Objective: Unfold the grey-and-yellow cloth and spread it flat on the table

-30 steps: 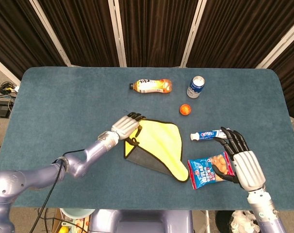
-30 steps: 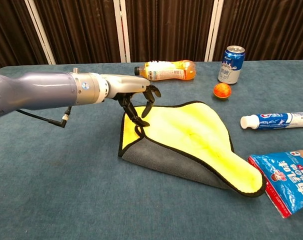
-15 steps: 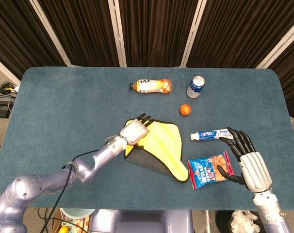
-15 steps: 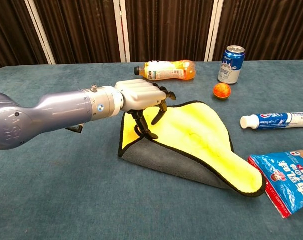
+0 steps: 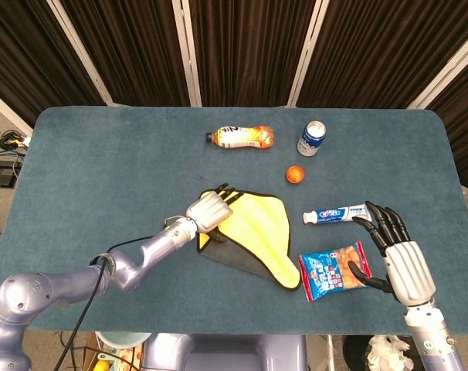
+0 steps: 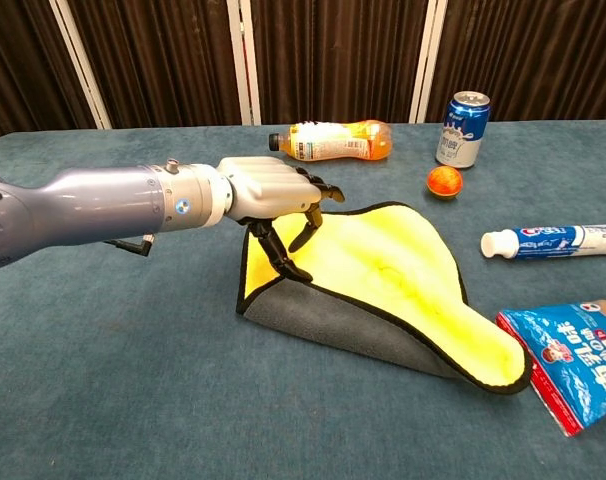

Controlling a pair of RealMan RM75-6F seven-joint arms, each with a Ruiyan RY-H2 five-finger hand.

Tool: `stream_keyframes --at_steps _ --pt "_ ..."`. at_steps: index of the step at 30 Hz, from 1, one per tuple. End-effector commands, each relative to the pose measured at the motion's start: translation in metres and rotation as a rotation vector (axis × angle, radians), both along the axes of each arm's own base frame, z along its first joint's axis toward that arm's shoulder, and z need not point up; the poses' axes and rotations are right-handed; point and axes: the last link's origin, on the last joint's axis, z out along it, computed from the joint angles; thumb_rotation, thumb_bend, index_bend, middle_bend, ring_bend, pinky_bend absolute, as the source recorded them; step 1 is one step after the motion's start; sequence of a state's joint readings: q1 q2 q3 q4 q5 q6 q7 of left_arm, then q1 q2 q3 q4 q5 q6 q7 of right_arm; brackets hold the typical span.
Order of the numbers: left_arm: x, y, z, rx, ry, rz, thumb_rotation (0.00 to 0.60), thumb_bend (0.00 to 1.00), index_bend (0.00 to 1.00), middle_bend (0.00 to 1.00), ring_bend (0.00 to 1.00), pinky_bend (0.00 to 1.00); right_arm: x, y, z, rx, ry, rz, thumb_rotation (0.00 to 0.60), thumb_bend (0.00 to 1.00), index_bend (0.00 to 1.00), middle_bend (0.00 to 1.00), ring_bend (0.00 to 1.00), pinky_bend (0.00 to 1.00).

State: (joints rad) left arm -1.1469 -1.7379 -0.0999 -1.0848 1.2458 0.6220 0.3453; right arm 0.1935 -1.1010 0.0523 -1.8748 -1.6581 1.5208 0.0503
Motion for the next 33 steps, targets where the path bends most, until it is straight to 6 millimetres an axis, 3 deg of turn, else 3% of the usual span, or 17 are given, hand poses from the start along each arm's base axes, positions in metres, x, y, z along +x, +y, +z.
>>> stream_keyframes --at_steps 1,17,26,33 --pt "-0.005 0.001 0.005 -0.005 0.028 0.012 0.396 0.17 0.53 0.0 0.0 0.05 -0.001 0.0 0.0 -0.002 0.0 -0.001 0.6 0.32 0.18 0.0 0.0 0.0" --pt "0.002 0.008 -0.007 0.039 0.084 -0.034 0.385 0.17 0.51 0.0 0.0 0.05 -0.009 0.001 0.001 -0.005 0.0 -0.013 0.6 0.32 0.18 0.0 0.0 0.0" --pt "0.001 0.002 -0.011 0.001 0.103 -0.049 0.39 0.2 0.62 0.0 0.0 0.05 -0.012 -0.001 0.004 -0.026 -0.008 -0.021 0.6 0.32 0.18 0.0 0.0 0.0" --pt "-0.003 -0.004 -0.002 -0.005 0.115 -0.084 0.395 0.23 0.63 0.0 0.0 0.05 -0.013 -0.001 0.002 -0.021 -0.015 -0.03 0.6 0.32 0.18 0.0 0.0 0.0"
